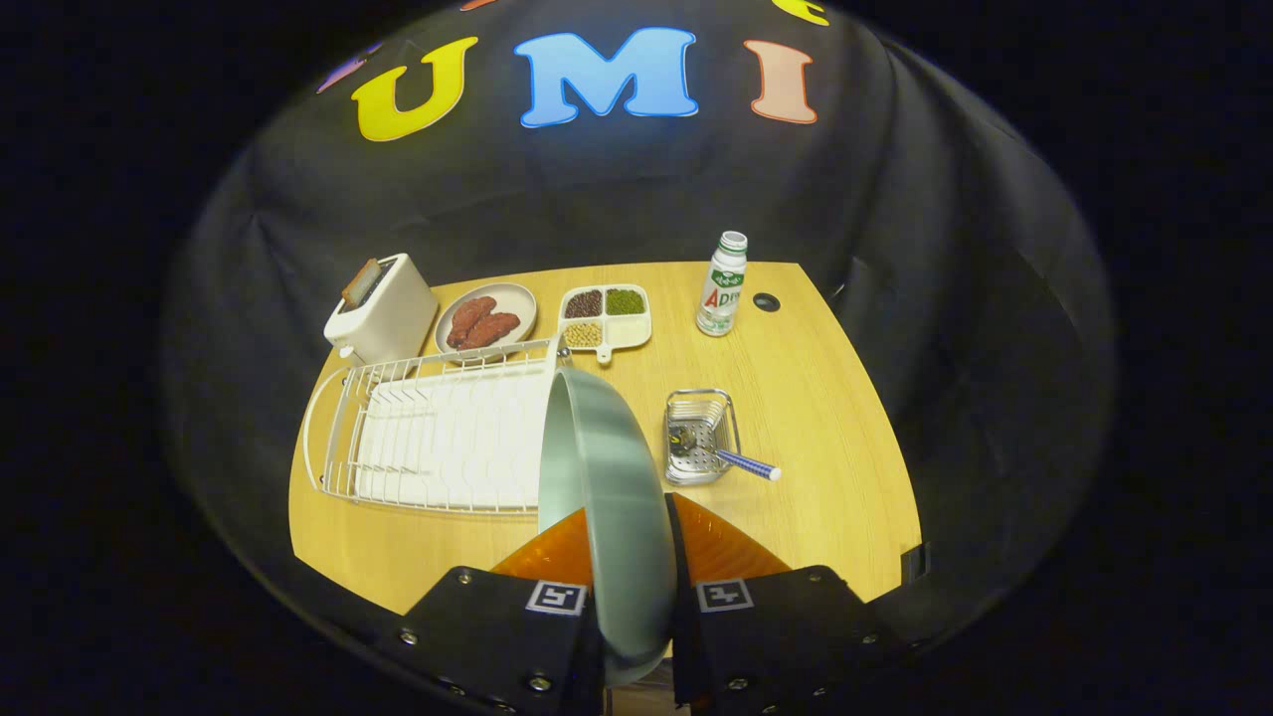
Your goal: Take the plate from the dish rack, then take the spoon from the basket and place it into the plate.
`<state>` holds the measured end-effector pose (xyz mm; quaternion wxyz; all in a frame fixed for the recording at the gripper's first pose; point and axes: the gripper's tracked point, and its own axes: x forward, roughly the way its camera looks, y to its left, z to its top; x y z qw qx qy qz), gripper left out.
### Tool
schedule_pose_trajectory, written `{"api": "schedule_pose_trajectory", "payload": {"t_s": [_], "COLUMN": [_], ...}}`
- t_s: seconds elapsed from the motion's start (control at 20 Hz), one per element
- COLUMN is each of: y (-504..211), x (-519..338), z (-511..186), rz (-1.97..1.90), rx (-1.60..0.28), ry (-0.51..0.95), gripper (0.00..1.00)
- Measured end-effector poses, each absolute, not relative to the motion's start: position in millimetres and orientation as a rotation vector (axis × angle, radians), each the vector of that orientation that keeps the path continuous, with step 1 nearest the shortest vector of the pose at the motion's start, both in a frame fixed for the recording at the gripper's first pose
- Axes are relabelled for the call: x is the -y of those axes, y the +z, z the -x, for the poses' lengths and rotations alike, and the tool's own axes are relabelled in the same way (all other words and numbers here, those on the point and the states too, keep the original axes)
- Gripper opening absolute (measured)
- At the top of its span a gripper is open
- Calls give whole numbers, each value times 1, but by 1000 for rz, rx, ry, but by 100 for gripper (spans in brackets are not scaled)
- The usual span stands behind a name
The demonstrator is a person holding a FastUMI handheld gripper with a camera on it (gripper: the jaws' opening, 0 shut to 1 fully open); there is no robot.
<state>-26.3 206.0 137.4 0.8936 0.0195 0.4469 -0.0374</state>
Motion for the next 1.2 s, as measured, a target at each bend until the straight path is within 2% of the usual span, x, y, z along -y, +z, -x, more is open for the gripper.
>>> {"api": "schedule_pose_trajectory", "payload": {"t_s": [0.45,0.9,1.2], "y": [88,12,-28], "x": [-164,-197,-215], "z": [61,83,83], "rz": [-147,-273,-349], "rx": [-1014,-1122,-1150], "ry": [14,221,290], "gripper": [26,26,26]}}
